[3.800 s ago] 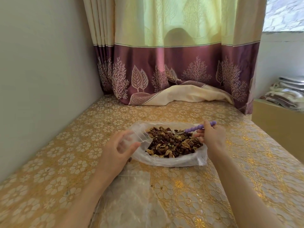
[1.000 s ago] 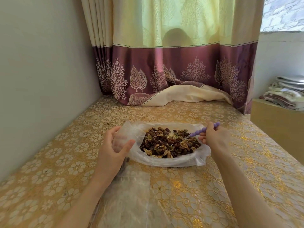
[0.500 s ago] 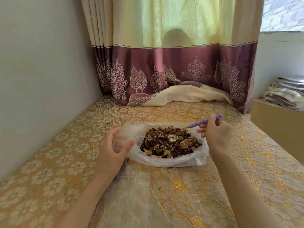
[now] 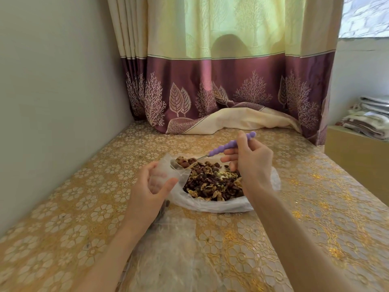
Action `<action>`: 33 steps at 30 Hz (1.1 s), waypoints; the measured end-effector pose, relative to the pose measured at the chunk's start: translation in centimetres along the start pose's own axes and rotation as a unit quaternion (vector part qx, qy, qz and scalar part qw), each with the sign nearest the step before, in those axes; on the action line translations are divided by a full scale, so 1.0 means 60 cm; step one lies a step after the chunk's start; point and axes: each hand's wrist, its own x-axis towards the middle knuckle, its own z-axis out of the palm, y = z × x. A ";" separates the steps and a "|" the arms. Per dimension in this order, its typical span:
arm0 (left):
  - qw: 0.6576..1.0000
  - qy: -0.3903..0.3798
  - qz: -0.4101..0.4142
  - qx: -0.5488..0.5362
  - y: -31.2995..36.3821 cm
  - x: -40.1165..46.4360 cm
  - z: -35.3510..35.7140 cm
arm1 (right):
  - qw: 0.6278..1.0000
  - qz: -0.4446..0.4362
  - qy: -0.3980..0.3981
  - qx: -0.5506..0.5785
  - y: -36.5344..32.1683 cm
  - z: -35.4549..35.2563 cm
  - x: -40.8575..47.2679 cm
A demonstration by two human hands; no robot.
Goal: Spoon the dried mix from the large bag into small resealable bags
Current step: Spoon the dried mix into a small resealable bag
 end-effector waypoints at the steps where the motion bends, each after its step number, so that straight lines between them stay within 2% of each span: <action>1: 1.000 0.000 0.000 0.000 -0.001 0.000 0.000 | 1.000 -0.005 -0.014 0.000 -0.002 0.006 -0.007; 5: 1.000 -0.004 0.006 -0.010 -0.004 0.001 0.001 | 0.997 -0.033 -0.063 0.001 -0.007 0.028 -0.029; 11: 0.999 -0.001 0.004 -0.035 -0.002 0.000 0.001 | 0.977 -0.134 -0.155 -0.052 -0.012 0.041 -0.042; 15: 0.999 0.001 -0.003 -0.035 -0.003 0.001 0.001 | 0.966 -0.167 -0.174 -0.094 -0.011 0.036 -0.039; 18: 1.000 0.001 -0.003 -0.026 -0.007 0.002 0.002 | 0.969 -0.170 -0.145 -0.103 -0.014 0.026 -0.030; 25: 1.000 0.007 0.003 -0.017 -0.003 -0.001 0.002 | 0.990 -0.117 0.013 -0.075 -0.007 -0.028 0.021; 29: 1.000 0.007 -0.008 -0.007 -0.001 -0.002 0.003 | 0.975 -0.142 0.060 -0.162 0.016 -0.076 0.051; 33: 1.000 0.008 -0.006 0.000 0.000 -0.002 0.003 | 0.960 -0.141 0.067 -0.232 0.033 -0.107 0.070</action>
